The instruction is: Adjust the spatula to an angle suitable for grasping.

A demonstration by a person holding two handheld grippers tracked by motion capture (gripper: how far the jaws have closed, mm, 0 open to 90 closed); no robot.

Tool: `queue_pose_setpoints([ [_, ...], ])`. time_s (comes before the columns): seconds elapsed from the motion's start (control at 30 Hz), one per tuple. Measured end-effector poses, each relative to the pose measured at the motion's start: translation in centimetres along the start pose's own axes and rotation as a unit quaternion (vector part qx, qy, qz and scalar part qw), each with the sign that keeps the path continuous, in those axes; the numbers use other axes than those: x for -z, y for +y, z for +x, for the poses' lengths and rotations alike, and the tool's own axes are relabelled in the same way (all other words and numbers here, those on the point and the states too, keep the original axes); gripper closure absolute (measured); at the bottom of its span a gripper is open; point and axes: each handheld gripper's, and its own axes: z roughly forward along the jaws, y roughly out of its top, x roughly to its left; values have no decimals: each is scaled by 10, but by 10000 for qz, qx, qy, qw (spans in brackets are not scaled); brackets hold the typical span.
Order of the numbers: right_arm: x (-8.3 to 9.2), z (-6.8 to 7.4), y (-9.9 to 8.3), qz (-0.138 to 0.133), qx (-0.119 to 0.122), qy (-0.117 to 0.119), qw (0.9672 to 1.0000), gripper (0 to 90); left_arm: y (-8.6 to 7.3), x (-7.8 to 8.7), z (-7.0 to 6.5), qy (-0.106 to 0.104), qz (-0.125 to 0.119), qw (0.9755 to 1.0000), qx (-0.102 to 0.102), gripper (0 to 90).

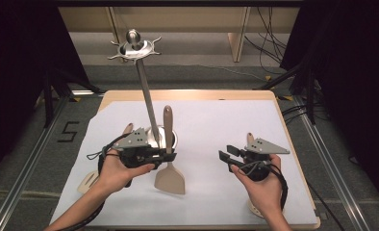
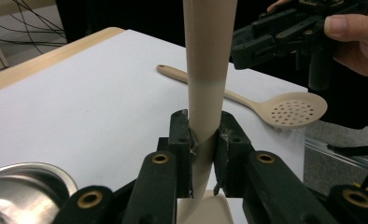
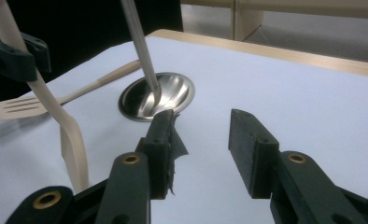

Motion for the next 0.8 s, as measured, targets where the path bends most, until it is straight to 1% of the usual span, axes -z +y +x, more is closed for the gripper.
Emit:
queue_pose_setpoints([
  [0.03, 1, 1, -2, -13, -188, -31, 9998, 608, 1, 2, 1, 45, -9, 10000, -4, 781],
  [0.07, 3, -2, -2, 37, -150, -110, 9998, 605, 2, 3, 1, 69, -12, 10000, -11, 781],
  [0.1, 4, 0, -3, 121, -345, -80, 9993, 604, 3, 4, 2, 51, -44, 10000, -17, 781],
  [0.13, 1, -4, -4, -26, -198, -23, 9998, 602, 5, 5, 2, 71, -71, 9999, -21, 781],
  [0.2, 3, -2, -3, 61, -442, -18, 9990, 602, 8, 8, 2, 115, -99, 9999, -51, 781],
  [0.23, 2, -4, -2, -19, -301, -2, 9995, 601, 9, 9, 2, 117, -137, 9998, -41, 781],
  [0.27, 2, -6, -1, -43, -195, -33, 9998, 600, 10, 10, 2, 97, -171, 9998, -31, 781],
  [0.3, 1, -5, -1, -89, -256, 37, 9996, 599, 11, 12, 2, 146, -170, 9997, -19, 781],
  [0.33, 2, -5, -1, -63, -259, -26, 9996, 598, 11, 13, 3, 181, -193, 9996, -14, 781],
  [0.4, 2, -6, -1, -84, -239, -15, 9997, 596, 13, 14, 4, 251, -174, 9995, -4, 781],
  [0.43, 2, -6, -1, -86, -225, -15, 9997, 594, 13, 14, 6, 247, -208, 9995, 1, 781],
  [0.47, 2, -6, -1, -82, -249, -7, 9997, 594, 14, 15, 6, 290, -194, 9994, 4, 781],
  [0.5, 1, -7, -2, -104, -216, -17, 9997, 592, 15, 15, 7, 339, -180, 9993, 9, 781],
  [0.53, 2, -5, -2, -35, -389, -2, 9992, 592, 15, 15, 8, 351, -182, 9992, -5, 781],
  [0.57, 2, -5, -2, -57, -409, -32, 9991, 591, 15, 15, 8, 365, -173, 9992, -14, 781],
  [0.63, 2, -6, -2, -56, -377, -78, 9992, 590, 16, 16, 9, 362, -152, 9992, -28, 781],
  [0.67, 2, -8, -2, -71, -294, -101, 9995, 588, 16, 17, 9, 403, -126, 9991, -24, 781],
  [0.73, 2, -9, -2, -77, -309, -84, 9995, 586, 17, 18, 10, 420, -143, 9990, -13, 781],
  [0.77, 2, -9, -3, -77, -288, -103, 9995, 584, 17, 18, 10, 381, -194, 9991, -18, 781],
  [0.8, 2, -9, -3, -70, -348, -88, 9993, 581, 18, 19, 10, 433, -175, 9989, -5, 781],
])
